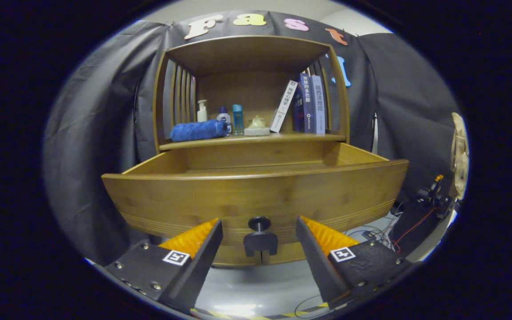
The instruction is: Pull open the drawer, take out the items inside it, and place them on the countertop above the cabinet.
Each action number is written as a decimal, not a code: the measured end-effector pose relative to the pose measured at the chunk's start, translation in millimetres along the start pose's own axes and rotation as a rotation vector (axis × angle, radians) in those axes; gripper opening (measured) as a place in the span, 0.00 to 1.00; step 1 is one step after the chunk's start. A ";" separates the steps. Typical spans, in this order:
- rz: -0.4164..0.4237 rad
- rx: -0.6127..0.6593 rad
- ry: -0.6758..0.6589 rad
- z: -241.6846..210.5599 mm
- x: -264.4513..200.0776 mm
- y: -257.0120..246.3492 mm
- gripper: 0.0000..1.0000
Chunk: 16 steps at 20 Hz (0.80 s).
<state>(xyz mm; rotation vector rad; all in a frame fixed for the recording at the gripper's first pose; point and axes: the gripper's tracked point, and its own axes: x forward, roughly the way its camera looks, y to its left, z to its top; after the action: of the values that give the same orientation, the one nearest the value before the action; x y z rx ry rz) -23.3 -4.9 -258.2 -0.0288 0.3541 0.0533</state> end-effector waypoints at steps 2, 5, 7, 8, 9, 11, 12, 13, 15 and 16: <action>0.024 -0.002 -0.011 2.1 12.3 4.0 0.99; 0.036 0.005 -0.065 4.1 15.2 12.8 0.99; 0.041 -0.009 -0.071 4.3 21.3 18.2 0.99; 0.043 -0.013 -0.070 5.0 24.1 19.2 0.99; 0.047 -0.012 -0.070 7.1 27.7 18.8 0.99; 0.059 0.000 -0.073 9.7 35.5 17.9 0.99; 0.062 -0.001 -0.074 10.8 38.2 18.0 0.99; 0.063 -0.003 -0.074 12.9 41.4 18.0 0.99; 0.061 -0.002 -0.065 14.4 48.0 18.9 0.99; 0.058 -0.006 -0.066 16.0 52.1 19.4 0.99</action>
<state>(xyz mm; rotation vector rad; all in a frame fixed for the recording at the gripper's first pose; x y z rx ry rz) 29.9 17.5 -261.6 -0.0224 0.2884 0.1129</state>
